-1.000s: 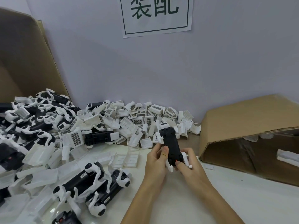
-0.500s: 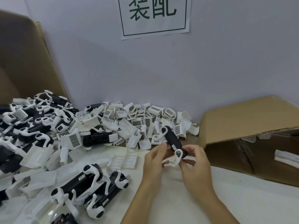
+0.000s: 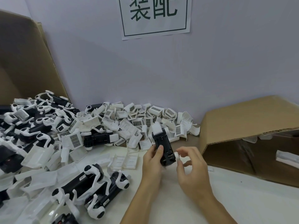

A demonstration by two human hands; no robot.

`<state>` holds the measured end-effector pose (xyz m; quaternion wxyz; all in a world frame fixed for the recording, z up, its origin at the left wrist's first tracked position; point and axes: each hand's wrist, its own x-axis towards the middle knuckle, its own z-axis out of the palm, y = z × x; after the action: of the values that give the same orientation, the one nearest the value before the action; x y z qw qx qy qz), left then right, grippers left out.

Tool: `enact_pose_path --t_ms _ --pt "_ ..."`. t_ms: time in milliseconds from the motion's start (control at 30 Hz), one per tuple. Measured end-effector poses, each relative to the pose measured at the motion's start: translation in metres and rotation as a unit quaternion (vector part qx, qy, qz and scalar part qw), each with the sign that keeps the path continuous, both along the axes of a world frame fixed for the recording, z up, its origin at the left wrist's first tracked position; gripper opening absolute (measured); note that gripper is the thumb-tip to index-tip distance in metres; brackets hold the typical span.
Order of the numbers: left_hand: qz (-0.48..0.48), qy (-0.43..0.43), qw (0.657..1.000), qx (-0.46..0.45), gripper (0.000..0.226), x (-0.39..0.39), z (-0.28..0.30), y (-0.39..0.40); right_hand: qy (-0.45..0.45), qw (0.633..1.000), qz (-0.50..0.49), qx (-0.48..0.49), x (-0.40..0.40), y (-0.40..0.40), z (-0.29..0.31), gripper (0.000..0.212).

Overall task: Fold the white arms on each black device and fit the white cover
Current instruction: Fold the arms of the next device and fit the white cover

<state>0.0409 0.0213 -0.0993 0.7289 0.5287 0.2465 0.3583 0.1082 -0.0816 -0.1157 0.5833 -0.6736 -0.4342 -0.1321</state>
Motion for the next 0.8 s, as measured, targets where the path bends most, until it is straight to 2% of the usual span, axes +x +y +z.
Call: enact_pose_path --t_ms 100,233,333,400,500,600,700,800 --pt "0.004 -0.027 0.994 -0.109 0.026 0.000 0.002 0.000 0.059 0.998 -0.008 0.017 0.000 0.000 0.002 0.042" --pt "-0.056 -0.108 0.955 -0.270 0.036 -0.008 0.007 0.002 0.181 0.982 -0.029 0.054 0.008 -0.002 0.003 0.040" --pt "-0.124 -0.187 0.920 -0.322 0.041 -0.013 0.006 0.005 0.242 0.968 -0.030 0.060 0.012 -0.002 0.001 0.037" --pt "-0.147 -0.200 0.913 -0.325 0.043 -0.013 0.004 0.006 0.250 0.966 -0.030 0.051 0.013 -0.001 0.001 0.036" --pt "-0.128 -0.168 0.935 -0.284 0.041 -0.010 0.003 0.006 0.245 0.968 -0.038 0.035 0.013 0.000 0.001 0.036" --pt "-0.030 -0.060 0.975 -0.211 0.027 -0.006 0.004 0.005 0.246 0.968 -0.043 0.022 0.014 0.000 -0.001 0.036" --pt "0.043 0.016 0.997 -0.057 0.021 -0.005 0.004 0.001 0.248 0.968 -0.044 0.011 0.014 0.000 -0.002 0.034" --pt "0.043 0.030 0.997 0.058 0.010 -0.009 0.005 -0.005 0.245 0.968 -0.047 -0.027 0.013 0.001 -0.002 0.031"
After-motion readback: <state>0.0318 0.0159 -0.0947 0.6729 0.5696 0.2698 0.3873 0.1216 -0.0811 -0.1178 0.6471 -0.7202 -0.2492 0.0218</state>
